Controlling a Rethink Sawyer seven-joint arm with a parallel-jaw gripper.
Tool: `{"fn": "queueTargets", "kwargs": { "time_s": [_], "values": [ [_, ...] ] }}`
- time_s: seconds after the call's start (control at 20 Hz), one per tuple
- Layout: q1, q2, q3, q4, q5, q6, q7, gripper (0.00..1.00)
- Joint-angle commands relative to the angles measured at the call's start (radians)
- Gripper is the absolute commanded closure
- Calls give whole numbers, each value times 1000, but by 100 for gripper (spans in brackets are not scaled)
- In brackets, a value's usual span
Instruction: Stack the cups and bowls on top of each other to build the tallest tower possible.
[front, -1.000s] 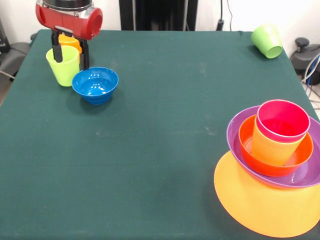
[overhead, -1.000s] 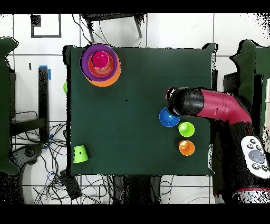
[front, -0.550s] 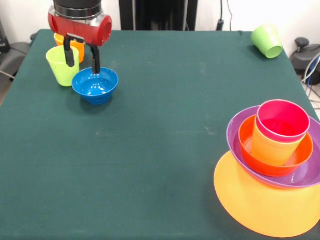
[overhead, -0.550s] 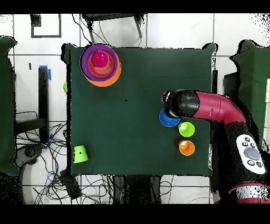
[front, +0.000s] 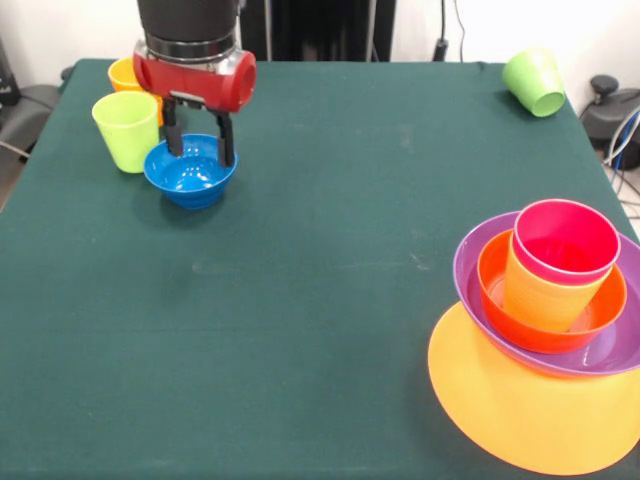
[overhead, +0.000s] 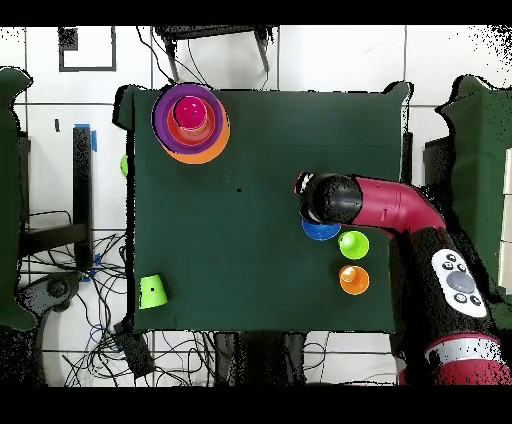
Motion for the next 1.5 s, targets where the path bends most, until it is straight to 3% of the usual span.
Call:
{"fn": "queueTargets", "kwargs": {
  "time_s": [0.05,0.4,0.7,1.2,1.5],
  "values": [
    [44,77,88,56,5,-81,26,0],
    [75,113,54,15,-29,-124,27,0],
    [113,122,-31,5,-53,-135,64,0],
    [244,129,-246,10,-64,-224,189,0],
    [319,131,-353,-15,-47,-259,187,0]
  ]
}}
